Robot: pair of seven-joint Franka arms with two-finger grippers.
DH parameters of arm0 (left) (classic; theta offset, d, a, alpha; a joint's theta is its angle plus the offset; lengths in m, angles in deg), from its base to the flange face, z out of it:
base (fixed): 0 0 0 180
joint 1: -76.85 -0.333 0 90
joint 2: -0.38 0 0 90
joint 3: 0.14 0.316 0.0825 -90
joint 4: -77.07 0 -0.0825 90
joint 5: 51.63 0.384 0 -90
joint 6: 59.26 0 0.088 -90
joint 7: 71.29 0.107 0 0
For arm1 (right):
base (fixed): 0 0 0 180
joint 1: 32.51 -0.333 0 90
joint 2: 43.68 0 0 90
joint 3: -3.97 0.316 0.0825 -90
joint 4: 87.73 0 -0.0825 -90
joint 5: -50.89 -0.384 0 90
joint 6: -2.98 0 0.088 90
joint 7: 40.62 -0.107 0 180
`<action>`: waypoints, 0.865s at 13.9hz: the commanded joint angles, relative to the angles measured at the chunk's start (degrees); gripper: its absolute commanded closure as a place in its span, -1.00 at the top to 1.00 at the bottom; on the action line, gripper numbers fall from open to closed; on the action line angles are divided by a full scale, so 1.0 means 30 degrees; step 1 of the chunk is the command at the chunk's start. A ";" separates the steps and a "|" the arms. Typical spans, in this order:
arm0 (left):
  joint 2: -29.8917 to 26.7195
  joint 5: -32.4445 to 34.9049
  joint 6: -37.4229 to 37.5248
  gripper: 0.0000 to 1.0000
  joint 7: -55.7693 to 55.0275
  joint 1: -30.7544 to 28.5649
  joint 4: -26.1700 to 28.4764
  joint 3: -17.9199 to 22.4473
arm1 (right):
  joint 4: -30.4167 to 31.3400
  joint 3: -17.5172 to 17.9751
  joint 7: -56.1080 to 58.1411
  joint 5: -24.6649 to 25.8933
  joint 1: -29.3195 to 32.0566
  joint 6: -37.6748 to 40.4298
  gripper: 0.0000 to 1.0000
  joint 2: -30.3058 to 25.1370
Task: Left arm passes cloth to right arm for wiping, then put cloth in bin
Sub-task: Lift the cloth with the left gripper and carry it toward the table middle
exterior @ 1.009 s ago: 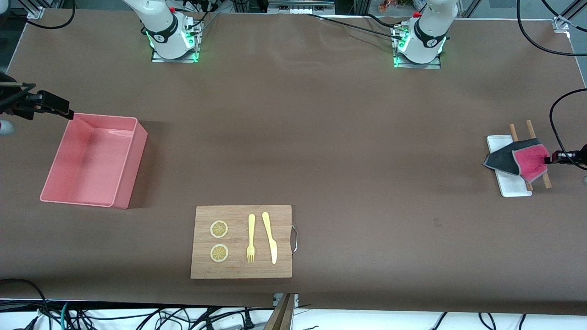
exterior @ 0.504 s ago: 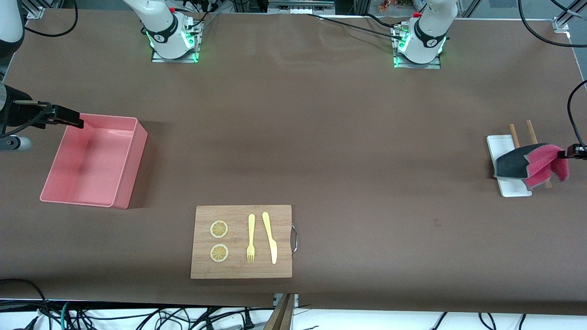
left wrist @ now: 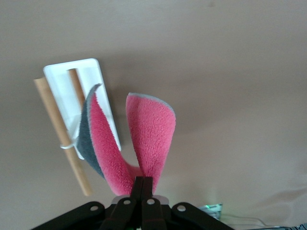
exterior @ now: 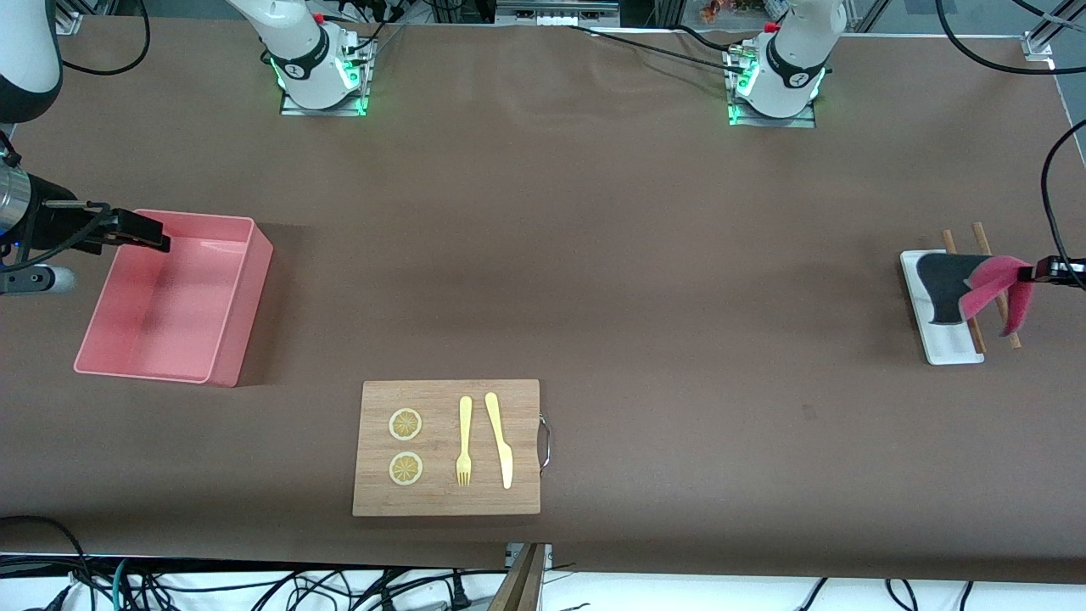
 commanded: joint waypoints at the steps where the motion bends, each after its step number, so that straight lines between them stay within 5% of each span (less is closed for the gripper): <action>1: -0.0017 0.0079 0.1351 -1.00 -0.1634 0.2300 -0.1422 0.0200 | -0.0309 0.0045 -0.1142 -0.0652 -0.0404 -0.0521 1.00 0.0333; 5: -0.0046 -0.0649 0.1558 -1.00 -0.5553 0.6167 -0.2065 0.0171 | -0.0279 0.0045 -0.4273 -0.1648 -0.1662 -0.1634 1.00 0.0947; 12: 0.0333 -0.6830 -0.0575 -1.00 -1.7563 1.1268 -0.2097 0.0259 | -0.0279 0.0045 -1.1244 -0.3845 -0.3889 -0.3830 1.00 0.1886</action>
